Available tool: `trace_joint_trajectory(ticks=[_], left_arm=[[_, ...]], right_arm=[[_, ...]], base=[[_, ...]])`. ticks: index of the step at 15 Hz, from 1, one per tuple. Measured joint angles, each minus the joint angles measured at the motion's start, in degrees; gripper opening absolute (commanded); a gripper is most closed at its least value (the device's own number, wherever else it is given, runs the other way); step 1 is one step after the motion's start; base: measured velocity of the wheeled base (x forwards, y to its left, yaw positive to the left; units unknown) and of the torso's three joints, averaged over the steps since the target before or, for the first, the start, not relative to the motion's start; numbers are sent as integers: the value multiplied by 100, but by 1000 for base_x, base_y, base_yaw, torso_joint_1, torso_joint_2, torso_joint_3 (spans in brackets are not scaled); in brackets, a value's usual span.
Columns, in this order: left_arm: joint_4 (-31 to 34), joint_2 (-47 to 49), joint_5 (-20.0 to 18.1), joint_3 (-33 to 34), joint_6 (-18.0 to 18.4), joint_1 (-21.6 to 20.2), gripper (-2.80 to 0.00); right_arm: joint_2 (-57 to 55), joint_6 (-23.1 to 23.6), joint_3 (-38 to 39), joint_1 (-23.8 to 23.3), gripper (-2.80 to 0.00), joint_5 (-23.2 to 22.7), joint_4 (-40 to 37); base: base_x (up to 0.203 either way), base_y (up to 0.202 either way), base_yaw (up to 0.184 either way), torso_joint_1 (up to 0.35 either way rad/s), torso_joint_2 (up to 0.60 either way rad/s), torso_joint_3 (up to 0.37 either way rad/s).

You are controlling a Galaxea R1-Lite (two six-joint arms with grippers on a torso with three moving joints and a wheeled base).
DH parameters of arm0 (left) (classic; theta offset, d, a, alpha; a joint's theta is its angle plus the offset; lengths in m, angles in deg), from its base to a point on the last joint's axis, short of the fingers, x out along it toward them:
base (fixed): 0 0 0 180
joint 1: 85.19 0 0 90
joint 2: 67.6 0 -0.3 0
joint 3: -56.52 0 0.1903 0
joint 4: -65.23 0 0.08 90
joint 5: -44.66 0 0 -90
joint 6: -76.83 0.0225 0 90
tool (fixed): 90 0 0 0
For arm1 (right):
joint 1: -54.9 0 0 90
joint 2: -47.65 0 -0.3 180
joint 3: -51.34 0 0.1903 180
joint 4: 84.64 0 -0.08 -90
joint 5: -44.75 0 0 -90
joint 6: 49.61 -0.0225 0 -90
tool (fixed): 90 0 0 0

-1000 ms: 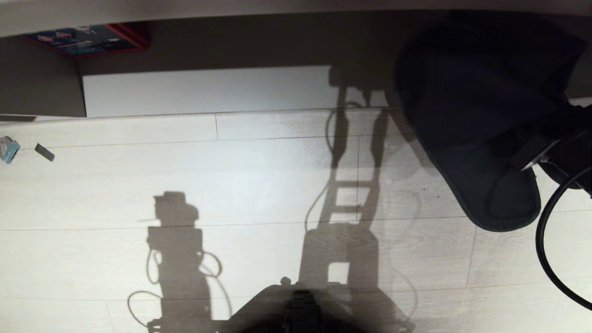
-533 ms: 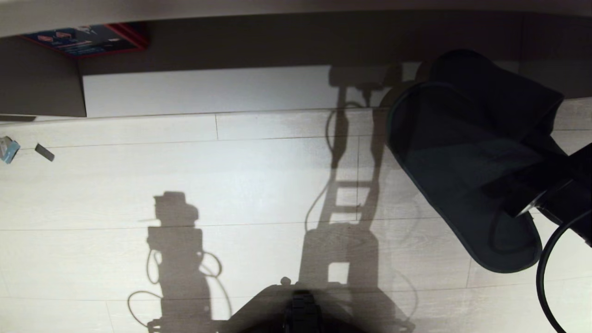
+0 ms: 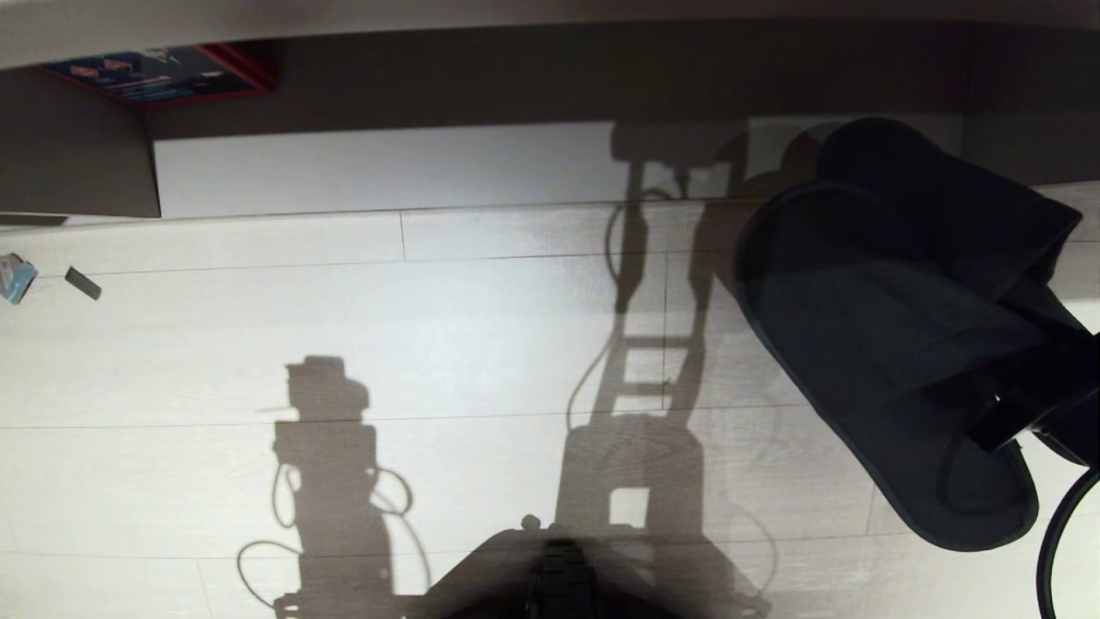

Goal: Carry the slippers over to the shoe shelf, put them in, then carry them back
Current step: Place the slippers on the floor

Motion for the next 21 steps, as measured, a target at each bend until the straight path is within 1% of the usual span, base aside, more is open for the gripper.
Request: trace_joint_trajectory(ticks=[2,3,5,7,9,14,18,21], left_arm=[[2,0,-1,0,1,2,-280],[2,0,1,0,1,0,-280],[0,0,-1,0,0,0,-280],[12,0,0,0,1,2,-280],[18,0,1,0,1,5,-280],[18,0,1,0,1,5,-280],[18,0,-1,0,6,5,-280],[35,0,-7,0,20,5,-280]], right_arm=[[178,-53,98,0,-280,-2,-10],[298,-59,137,0,-280,-5,-139],[613,-85,147,5,-280,-26,-638],[1062,-157,70,7,-280,-44,-1351],[1469,-187,30,5,-280,-38,-1784],[2211,-292,42,-299,-280,-32,-2001],[2653,-380,49,-524,-280,-44,-2391],[2881,-374,44,-777,-280,-44,-2439]], base=[[0,0,0,0,0,0],[0,0,0,0,0,0],[0,0,0,0,0,0],[0,0,0,0,0,0],[0,0,0,0,0,0],[0,0,0,0,0,0],[0,0,0,0,0,0],[0,0,0,0,0,0]])
